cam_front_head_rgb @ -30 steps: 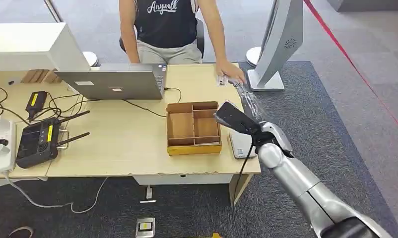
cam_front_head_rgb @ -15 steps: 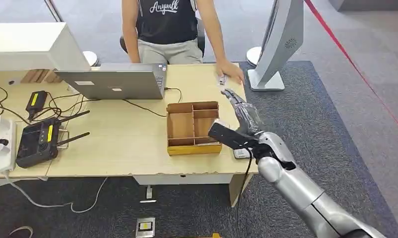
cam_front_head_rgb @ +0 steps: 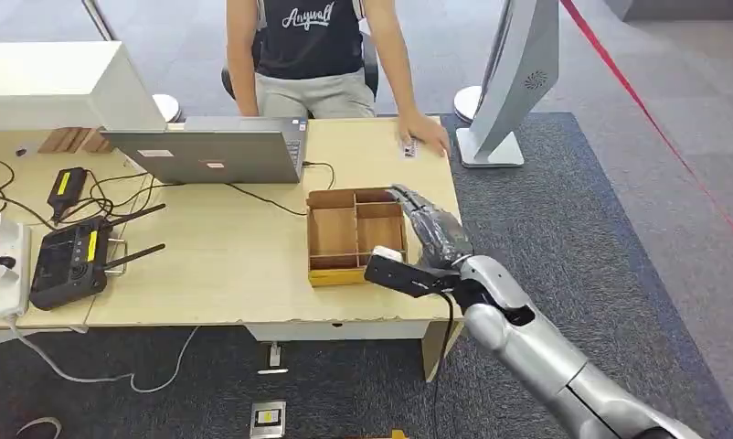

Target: Pass the card to the sensor for recognition and then transmit it.

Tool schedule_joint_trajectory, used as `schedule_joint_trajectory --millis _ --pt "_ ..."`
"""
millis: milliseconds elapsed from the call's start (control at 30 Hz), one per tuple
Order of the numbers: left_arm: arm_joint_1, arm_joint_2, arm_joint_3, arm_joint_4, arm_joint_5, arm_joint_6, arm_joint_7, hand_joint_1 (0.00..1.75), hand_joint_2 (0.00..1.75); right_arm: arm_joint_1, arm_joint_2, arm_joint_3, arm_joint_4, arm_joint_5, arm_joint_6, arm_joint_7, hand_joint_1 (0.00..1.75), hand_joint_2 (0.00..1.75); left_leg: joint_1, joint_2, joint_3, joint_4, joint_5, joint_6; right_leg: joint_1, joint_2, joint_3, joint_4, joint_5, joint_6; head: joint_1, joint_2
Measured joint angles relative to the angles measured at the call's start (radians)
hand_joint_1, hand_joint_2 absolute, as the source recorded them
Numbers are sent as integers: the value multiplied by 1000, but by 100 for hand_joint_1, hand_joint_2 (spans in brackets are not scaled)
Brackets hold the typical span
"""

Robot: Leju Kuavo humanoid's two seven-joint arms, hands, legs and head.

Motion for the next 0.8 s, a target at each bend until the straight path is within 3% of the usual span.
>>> schedule_joint_trajectory --millis 167,500,633,800 --pt "-2 0 -4 0 11 -6 0 0 0 8 14 42 -8 43 52 26 0 175 0 0 0 0 0 0 0 0 0 0 0 0 0 0" --pt "-6 0 -12 0 12 -6 9 0 0 28 34 86 -8 79 55 41 0 175 0 0 0 0 0 0 0 0 0 0 0 0 0 0" --pt "-6 0 -18 -2 23 -4 13 0 0 31 48 98 3 136 13 57 0 175 0 0 0 0 0 0 0 0 0 0 0 0 0 0" --pt "-6 -1 -26 -3 43 8 23 0 0 19 67 97 58 241 -114 102 0 175 0 0 0 0 0 0 0 0 0 0 0 0 0 0"
